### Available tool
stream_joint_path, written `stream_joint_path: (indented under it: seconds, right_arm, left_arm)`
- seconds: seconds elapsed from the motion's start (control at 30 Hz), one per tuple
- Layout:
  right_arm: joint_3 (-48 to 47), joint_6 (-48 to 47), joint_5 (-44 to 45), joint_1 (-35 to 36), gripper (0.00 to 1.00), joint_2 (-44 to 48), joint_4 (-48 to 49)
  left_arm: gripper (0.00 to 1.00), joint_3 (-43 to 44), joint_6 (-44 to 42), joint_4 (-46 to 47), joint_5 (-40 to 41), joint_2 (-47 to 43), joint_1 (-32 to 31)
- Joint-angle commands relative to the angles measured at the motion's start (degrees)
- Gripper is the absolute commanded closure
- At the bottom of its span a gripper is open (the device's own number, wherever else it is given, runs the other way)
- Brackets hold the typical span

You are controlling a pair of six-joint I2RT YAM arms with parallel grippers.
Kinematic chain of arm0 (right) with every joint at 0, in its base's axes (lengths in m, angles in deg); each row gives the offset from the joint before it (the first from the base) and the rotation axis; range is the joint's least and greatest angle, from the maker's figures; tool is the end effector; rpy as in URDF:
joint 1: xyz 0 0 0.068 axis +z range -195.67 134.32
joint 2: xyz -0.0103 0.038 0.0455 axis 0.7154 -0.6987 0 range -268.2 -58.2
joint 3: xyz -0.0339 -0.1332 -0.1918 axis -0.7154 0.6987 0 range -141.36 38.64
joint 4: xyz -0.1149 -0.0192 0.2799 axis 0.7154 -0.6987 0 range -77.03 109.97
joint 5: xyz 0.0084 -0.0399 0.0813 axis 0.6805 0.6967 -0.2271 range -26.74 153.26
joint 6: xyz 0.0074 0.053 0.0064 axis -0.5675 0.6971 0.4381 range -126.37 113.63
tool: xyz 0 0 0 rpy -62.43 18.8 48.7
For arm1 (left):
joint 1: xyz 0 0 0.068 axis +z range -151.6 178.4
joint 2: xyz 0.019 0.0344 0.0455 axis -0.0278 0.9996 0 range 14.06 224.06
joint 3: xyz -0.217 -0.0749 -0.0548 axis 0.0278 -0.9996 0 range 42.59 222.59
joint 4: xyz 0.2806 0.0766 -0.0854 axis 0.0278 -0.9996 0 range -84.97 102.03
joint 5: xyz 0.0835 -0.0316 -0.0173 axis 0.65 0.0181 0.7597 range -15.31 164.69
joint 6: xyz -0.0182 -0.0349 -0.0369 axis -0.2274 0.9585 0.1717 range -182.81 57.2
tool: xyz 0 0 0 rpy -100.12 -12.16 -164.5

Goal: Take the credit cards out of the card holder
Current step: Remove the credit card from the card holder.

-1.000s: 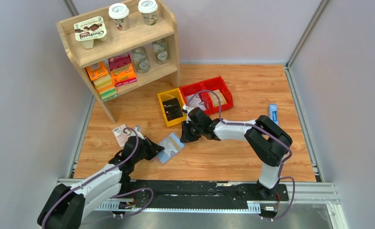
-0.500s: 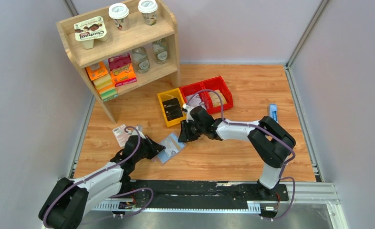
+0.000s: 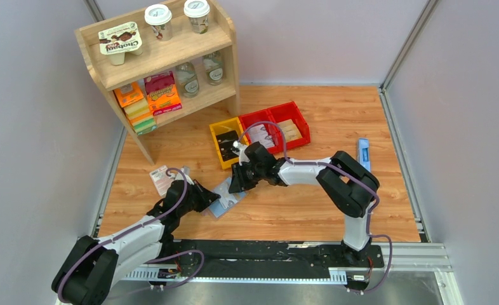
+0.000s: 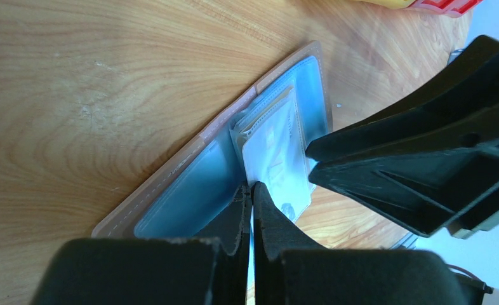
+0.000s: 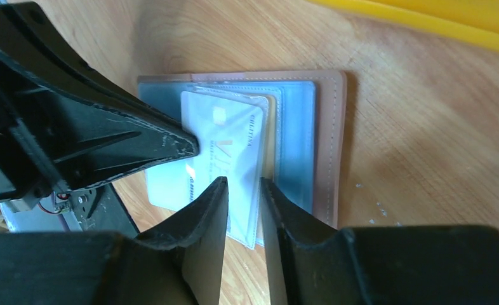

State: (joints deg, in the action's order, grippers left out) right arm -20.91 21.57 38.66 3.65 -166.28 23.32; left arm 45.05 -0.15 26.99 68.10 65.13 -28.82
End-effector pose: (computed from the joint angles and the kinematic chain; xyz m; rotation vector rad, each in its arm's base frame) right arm 0.2505 0.3141 0.0757 -0.7037 2.4817 1.0992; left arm 0.1807 -0.0977 0.0513 -0.6430 2.2496 -0.9800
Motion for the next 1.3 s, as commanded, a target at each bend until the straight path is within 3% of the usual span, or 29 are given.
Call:
stream_joint_path:
  seconds: [0.0,0.33,0.6,1.0,1.27]
  right_arm:
    - [-2.32,-0.87,0.16,0.25,0.69,-1.88,0.69]
    - [-2.68,-1.22,-1.94,0.43,0.77,-3.55,-0.37]
    - [-3.99,-3.16,4.46,0.34,1.00,-4.52,-6.42]
    - [-2.59,-4.83,10.80,0.34,1.00,-3.90,-9.95]
    - [-1.98,-4.92,10.54,0.34,1.00,-3.81,-9.42]
  left_arm:
    - [1.00,-0.88,-2.54,-1.78,0.53,0.70,0.24]
    - [1.00,-0.96,-2.45,-1.34,0.53,0.96,0.15]
    - [0.98,-1.40,-1.84,-1.34,0.26,-0.09,0.15]
    - [0.75,-6.06,2.21,-2.92,2.37,-11.60,0.15]
    - [0.66,-5.45,3.09,-1.87,2.20,-6.08,0.15]
